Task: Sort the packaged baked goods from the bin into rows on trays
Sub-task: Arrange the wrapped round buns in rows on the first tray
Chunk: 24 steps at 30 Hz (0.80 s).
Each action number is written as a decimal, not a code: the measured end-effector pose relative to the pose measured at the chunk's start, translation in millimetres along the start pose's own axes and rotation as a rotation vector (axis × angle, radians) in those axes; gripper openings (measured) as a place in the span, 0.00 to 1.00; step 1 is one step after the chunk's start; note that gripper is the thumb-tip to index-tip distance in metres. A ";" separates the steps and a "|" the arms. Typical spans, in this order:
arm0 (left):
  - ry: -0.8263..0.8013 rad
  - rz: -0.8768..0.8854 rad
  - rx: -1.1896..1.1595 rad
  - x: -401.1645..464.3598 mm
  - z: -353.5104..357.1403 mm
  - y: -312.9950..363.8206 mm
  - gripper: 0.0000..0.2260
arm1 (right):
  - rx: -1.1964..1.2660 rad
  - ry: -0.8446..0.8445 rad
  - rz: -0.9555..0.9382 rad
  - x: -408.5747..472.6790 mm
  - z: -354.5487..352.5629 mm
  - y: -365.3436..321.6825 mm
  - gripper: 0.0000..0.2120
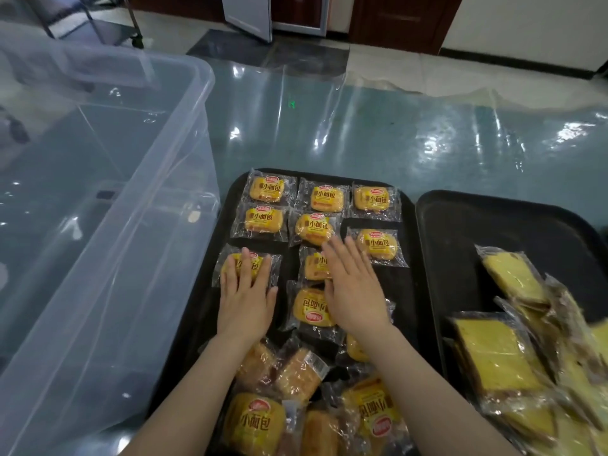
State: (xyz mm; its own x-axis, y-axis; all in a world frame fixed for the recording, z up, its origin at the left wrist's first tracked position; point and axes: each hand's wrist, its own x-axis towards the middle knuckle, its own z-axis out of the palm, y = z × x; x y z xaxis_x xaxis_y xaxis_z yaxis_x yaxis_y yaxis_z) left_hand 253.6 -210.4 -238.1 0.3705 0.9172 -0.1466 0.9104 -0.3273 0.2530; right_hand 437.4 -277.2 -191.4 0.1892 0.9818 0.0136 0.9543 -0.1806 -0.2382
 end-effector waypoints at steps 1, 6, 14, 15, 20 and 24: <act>-0.015 -0.020 -0.020 3.5 -0.1 2.3 0.27 | 0.003 -0.072 -0.038 0.5 4.1 0.4 0.27; -0.062 -0.081 -0.210 19.7 -10.3 23.3 0.27 | 0.062 -0.289 -0.112 -10.6 18.4 9.9 0.30; 0.008 0.043 -0.156 11.8 -12.4 12.0 0.25 | 0.045 -0.415 -0.106 -7.4 22.5 3.2 0.36; -0.004 0.047 -0.158 11.2 -13.4 11.0 0.26 | 0.041 -0.423 -0.101 -6.1 23.0 2.6 0.36; 0.041 0.206 -0.119 2.1 -18.0 17.7 0.29 | 0.086 -0.405 -0.092 -2.9 19.3 3.7 0.37; -0.006 0.417 -0.149 -5.3 -15.2 38.8 0.33 | 0.223 -0.152 0.019 -8.8 9.0 17.4 0.31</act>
State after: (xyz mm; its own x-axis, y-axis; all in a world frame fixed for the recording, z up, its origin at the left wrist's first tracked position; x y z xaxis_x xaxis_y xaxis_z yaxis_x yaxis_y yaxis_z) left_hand 284.2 -224.6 -213.0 0.7017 0.7124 -0.0079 0.6468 -0.6323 0.4265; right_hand 450.2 -288.5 -204.4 0.1538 0.9788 -0.1352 0.8729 -0.1988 -0.4456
